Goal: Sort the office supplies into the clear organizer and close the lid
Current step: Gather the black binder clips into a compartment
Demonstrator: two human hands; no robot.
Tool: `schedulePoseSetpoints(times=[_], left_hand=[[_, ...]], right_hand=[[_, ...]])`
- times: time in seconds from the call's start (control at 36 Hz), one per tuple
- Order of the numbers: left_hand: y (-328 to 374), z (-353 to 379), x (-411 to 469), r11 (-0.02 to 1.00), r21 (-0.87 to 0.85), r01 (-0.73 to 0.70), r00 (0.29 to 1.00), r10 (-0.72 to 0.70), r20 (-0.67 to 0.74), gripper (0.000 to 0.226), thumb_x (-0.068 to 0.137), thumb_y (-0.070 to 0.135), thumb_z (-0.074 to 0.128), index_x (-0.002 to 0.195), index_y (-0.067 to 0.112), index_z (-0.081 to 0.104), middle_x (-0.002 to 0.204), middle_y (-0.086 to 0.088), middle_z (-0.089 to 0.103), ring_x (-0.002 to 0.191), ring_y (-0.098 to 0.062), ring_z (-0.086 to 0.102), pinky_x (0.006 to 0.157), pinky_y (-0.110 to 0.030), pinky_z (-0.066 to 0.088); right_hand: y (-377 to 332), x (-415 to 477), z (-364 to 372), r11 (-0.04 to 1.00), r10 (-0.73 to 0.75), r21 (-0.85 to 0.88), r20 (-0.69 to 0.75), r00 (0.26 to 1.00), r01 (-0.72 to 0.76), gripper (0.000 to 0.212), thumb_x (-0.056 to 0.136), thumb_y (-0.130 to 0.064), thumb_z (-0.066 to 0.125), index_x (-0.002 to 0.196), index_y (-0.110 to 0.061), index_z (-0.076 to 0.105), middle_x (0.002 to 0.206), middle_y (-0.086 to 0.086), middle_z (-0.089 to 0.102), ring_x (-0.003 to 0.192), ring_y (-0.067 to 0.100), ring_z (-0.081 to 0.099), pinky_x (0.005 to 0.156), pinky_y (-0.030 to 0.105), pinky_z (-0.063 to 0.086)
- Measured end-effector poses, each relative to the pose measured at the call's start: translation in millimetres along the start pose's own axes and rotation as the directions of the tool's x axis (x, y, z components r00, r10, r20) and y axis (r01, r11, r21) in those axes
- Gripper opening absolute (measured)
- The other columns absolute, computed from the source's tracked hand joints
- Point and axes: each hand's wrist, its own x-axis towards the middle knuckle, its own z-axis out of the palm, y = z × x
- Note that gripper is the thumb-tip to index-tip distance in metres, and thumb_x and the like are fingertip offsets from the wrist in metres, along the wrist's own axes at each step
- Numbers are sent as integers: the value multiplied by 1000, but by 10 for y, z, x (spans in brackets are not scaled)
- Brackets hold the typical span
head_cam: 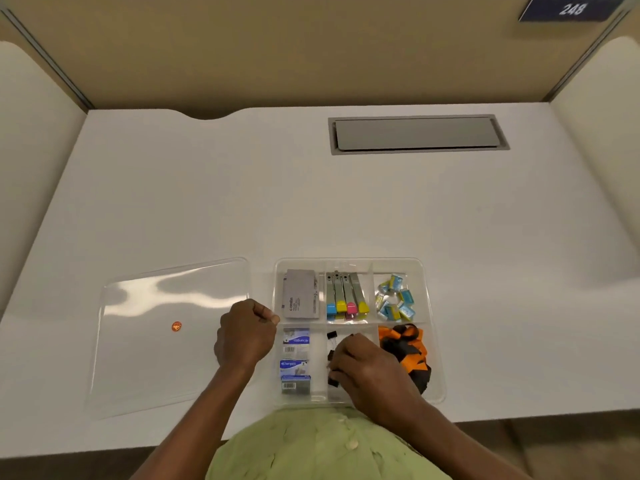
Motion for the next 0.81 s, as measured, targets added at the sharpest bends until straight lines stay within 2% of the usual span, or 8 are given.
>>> schedulePoseSetpoints(times=[0.11,0.19,0.33,0.44,0.5,0.58,0.69,0.81], left_hand=[[2,0,-18,1000,0,-3,1000,3,-5,20,88,29,81,76,27,65,83,7,70,84,-21,69,81,-40,59],[-1,4,-27,1000,-2,-4,1000,4,-3,19,88,29,81,77,26,65,82,8,70,83,-21,69,80,-39,59],[0,11,-44,1000,17,-9,1000,9,-19,21,88,32,81,77,27,64,82,9,68,83,-21,68,80,-38,58],[15,5,-56,999,33,-18,1000,19,-18,21,89,32,80,78,28,63,82,8,67,82,-20,67,77,-36,56],[24,-2,-68,999,41,-22,1000,23,-17,19,90,32,80,80,27,64,82,8,66,81,-19,66,74,-34,52],[39,-18,-84,999,43,-19,1000,20,-13,15,90,33,79,84,25,67,85,7,69,83,-19,67,74,-33,52],[44,-57,-113,999,46,-9,1000,9,2,15,89,35,79,84,25,68,89,7,73,87,-21,69,79,-36,56],[45,-91,-125,999,48,-21,1000,20,18,14,90,35,77,85,24,70,91,6,74,88,-21,70,77,-35,55]], right_hand=[[-6,-83,65,977,-89,-187,76,993,102,20,78,-23,82,95,-21,72,96,-4,62,87,11,57,61,21,49],[-28,-154,64,958,-94,-262,85,992,114,20,71,-20,85,86,-19,73,92,-2,62,88,15,55,61,24,46],[-36,-196,86,971,3,-239,59,998,11,22,74,-14,82,95,-21,77,99,-4,64,95,13,55,67,20,49],[-73,-141,72,974,139,-181,4,990,-136,25,76,-13,83,99,-19,75,100,-1,64,92,15,58,63,24,56],[-58,-97,126,961,225,-173,30,974,-216,29,79,-16,82,106,-20,73,107,2,63,93,17,60,63,26,58],[-22,-24,262,943,274,-222,101,956,-247,35,79,-16,80,112,-24,69,113,6,61,93,22,63,61,31,59],[-46,39,297,929,310,-238,82,947,-283,42,72,-11,86,110,-22,71,106,7,63,89,23,63,57,29,58],[-114,0,184,903,331,-299,32,943,-307,48,58,-5,91,102,-19,76,94,9,65,82,26,64,45,29,52]])
